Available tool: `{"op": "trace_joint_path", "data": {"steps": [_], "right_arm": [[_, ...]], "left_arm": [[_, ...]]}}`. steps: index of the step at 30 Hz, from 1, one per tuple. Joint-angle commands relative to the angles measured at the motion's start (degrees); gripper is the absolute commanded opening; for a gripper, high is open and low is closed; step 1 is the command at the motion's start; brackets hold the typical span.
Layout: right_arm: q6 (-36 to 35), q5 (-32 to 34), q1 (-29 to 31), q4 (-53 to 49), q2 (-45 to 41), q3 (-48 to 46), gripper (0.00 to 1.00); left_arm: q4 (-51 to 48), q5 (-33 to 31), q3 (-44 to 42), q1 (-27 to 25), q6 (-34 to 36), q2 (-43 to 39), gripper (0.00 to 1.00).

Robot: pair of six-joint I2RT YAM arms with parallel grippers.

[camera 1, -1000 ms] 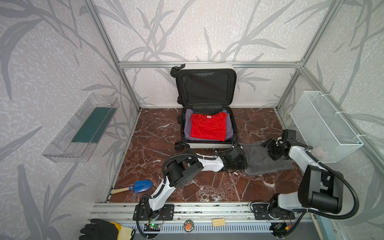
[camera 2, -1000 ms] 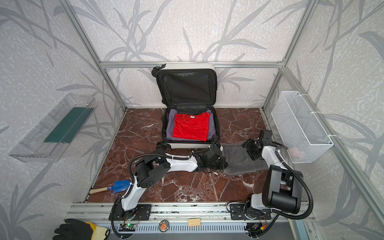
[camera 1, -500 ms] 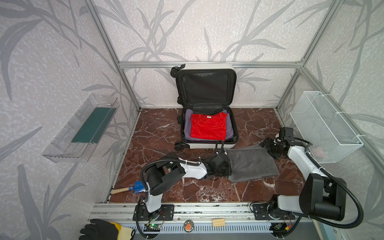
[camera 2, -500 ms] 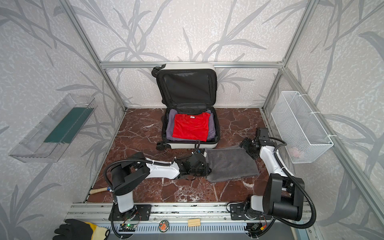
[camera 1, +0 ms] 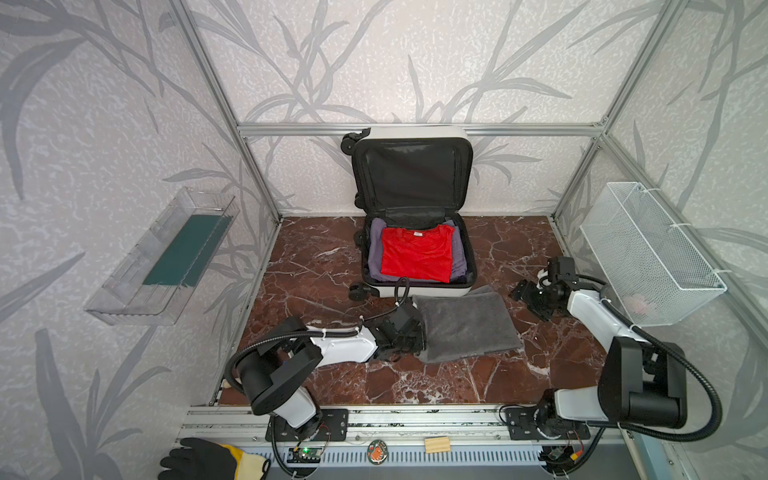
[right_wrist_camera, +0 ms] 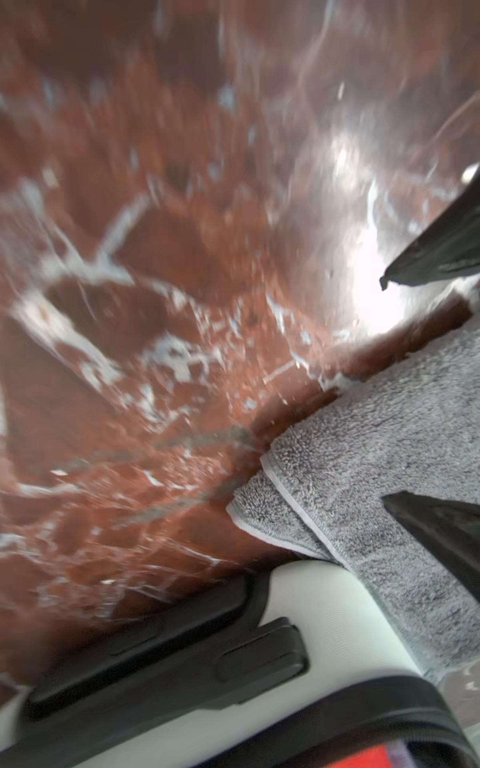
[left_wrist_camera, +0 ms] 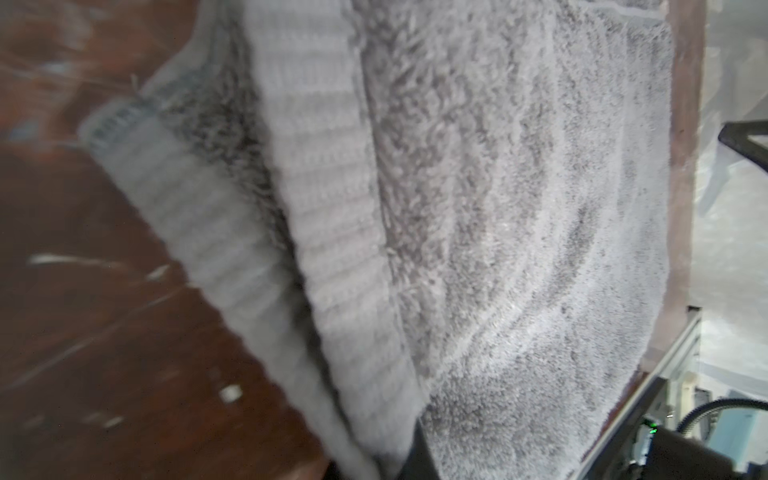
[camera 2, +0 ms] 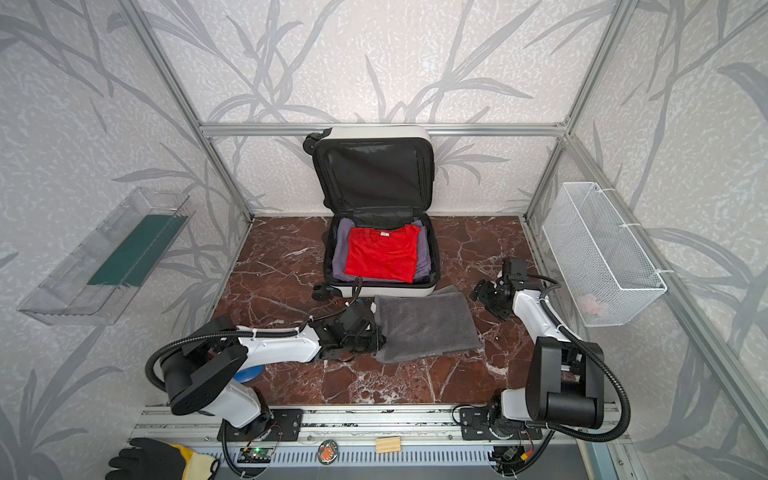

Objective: Pack the luggage
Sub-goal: 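Fold the grey towel with the left gripper toward the robot while the right gripper releases, then lift the folded grey towel with both grippers and carry it to the suitcase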

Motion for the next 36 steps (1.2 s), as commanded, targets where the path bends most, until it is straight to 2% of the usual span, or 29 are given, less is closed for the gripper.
{"op": "trace_joint_path", "data": {"steps": [1,9,12,14,16,19,21,22,27,36], "right_arm": [[-1.12,-3.74,2.16,3.08,3.18,-1.58,0.78],[-0.1,-6.84,5.64,7.9,6.96,-3.77,0.74],[0.27,-8.87,6.6,10.3,7.87,-4.97,0.7],[0.47,-9.88,7.48,11.6,8.45,-5.68,0.65],[0.78,-11.13,8.08,12.88,8.52,-6.33,0.53],[1.36,-14.14,8.4,14.84,8.1,-7.35,0.27],[1.74,-16.74,8.4,15.29,7.0,-8.04,0.05],[1.85,-17.97,8.4,15.04,6.0,-8.18,0.0],[2.01,-21.06,8.48,9.51,-3.05,-8.12,0.0],[4.12,-22.67,9.27,-5.1,-24.47,-2.47,0.0]], "left_arm": [[-7.41,-3.55,-1.09,1.33,4.36,-2.01,0.0],[-8.14,-3.54,-1.35,2.6,6.15,-3.14,0.0],[-8.5,-3.5,-1.11,2.69,6.5,-3.24,0.0],[-8.41,-3.63,-1.17,2.69,6.46,-3.41,0.0],[-8.28,-3.5,-1.19,2.66,6.38,-3.57,0.0],[-8.38,-2.92,-1.11,2.69,6.36,-4.05,0.0],[-8.89,-2.28,-0.98,2.69,6.71,-5.1,0.0],[-9.6,-2.15,-0.85,2.69,6.83,-5.91,0.0],[-16.09,-2.73,-0.12,2.68,6.9,-14.47,0.0],[-30.36,-8.46,6.62,2.69,7.99,-34.0,0.0]]}}
